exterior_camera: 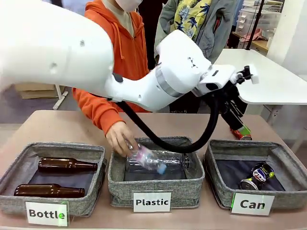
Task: Sort the can waste into the basket.
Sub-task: Pick up the can waste from the table and place it in the right Fabric basket.
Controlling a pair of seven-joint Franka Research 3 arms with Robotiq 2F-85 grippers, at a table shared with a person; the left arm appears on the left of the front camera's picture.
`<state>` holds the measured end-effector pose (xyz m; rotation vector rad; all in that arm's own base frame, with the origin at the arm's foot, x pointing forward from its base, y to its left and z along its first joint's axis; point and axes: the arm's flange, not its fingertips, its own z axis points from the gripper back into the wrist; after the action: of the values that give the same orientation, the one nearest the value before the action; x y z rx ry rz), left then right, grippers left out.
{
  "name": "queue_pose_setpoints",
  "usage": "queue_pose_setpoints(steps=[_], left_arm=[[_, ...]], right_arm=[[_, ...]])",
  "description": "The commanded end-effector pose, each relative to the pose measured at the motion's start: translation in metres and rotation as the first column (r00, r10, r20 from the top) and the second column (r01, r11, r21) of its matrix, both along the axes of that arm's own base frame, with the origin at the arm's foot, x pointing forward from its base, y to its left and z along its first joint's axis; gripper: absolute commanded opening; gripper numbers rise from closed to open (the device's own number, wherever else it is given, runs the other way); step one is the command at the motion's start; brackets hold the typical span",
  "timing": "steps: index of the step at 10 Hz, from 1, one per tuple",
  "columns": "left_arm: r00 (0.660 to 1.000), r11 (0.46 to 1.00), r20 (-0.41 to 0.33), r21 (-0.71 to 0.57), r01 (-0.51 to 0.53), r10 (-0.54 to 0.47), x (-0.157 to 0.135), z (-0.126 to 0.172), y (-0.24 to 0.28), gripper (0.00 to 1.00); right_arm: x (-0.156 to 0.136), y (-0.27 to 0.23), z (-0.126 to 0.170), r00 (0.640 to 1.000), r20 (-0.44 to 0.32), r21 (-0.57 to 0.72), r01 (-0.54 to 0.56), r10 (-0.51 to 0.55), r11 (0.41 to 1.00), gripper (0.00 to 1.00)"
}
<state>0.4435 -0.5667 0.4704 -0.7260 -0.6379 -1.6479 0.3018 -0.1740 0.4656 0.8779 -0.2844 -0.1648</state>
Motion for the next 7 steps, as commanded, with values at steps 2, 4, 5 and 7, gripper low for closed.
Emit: queue_pose_setpoints(steps=[2,4,5,7], left_arm=[[0.997,0.997,-0.001,0.022,-0.074,0.074,-0.029,-0.001,0.031,1.0],[0.999,0.998,-0.021,0.046,-0.048,0.049,-0.019,-0.007,0.02,1.0],[0.999,0.998,-0.016,0.039,-0.041,0.042,-0.016,-0.01,0.016,1.0],[1.0,0.999,0.0,0.025,-0.027,0.027,-0.013,-0.011,0.012,1.0]], right_arm=[[0.008,0.015,-0.002,0.999,0.039,0.024,-0.033,0.032,0.999,1.0],[0.002,-0.006,-0.009,1.0,0.02,0.04,0.023,-0.024,0.999,1.0],[-0.003,-0.015,-0.01,0.999,0.013,0.058,0.037,-0.038,0.998,1.0],[-0.006,-0.022,-0.009,0.998,0.02,0.05,0.051,-0.052,0.997,1.0]])
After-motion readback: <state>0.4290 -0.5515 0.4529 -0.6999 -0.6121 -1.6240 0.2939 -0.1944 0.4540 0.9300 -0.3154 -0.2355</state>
